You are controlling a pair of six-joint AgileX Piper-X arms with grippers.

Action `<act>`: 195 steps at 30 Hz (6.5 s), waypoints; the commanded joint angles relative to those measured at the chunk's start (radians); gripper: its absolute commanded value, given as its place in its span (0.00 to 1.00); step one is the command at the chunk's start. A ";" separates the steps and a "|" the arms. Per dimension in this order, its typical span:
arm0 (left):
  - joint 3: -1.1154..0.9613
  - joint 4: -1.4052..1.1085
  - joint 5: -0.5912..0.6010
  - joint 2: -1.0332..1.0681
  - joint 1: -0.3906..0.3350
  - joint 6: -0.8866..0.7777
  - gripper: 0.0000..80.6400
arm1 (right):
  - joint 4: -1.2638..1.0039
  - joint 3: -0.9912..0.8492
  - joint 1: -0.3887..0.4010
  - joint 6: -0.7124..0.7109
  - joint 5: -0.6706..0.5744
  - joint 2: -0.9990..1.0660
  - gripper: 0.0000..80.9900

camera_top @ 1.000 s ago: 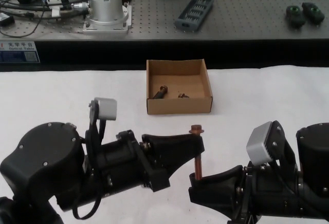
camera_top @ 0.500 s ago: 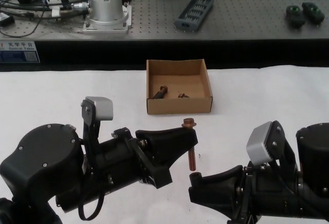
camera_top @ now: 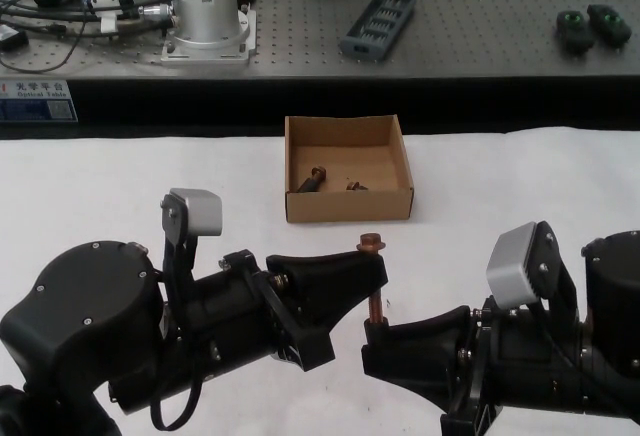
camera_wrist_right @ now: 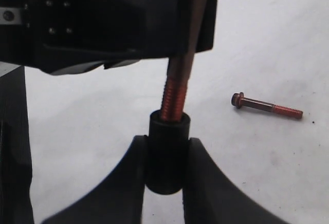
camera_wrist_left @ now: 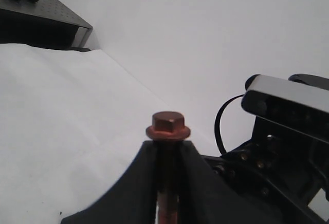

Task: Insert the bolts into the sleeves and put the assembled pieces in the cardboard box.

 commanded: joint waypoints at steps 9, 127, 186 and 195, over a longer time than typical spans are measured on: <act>-0.002 -0.019 0.008 0.003 -0.006 0.007 0.01 | -0.033 -0.001 0.000 0.025 0.007 -0.012 0.05; 0.088 0.195 -0.225 -0.290 0.403 0.071 0.43 | 1.331 -1.405 -0.089 -0.808 0.151 0.836 0.34; 0.090 0.947 -0.306 -0.960 0.508 0.116 0.43 | 1.310 -1.299 0.155 -1.125 0.351 0.911 0.34; 0.090 0.947 -0.305 -1.013 0.508 0.116 0.43 | 1.349 -1.299 0.162 -1.140 0.351 0.911 0.23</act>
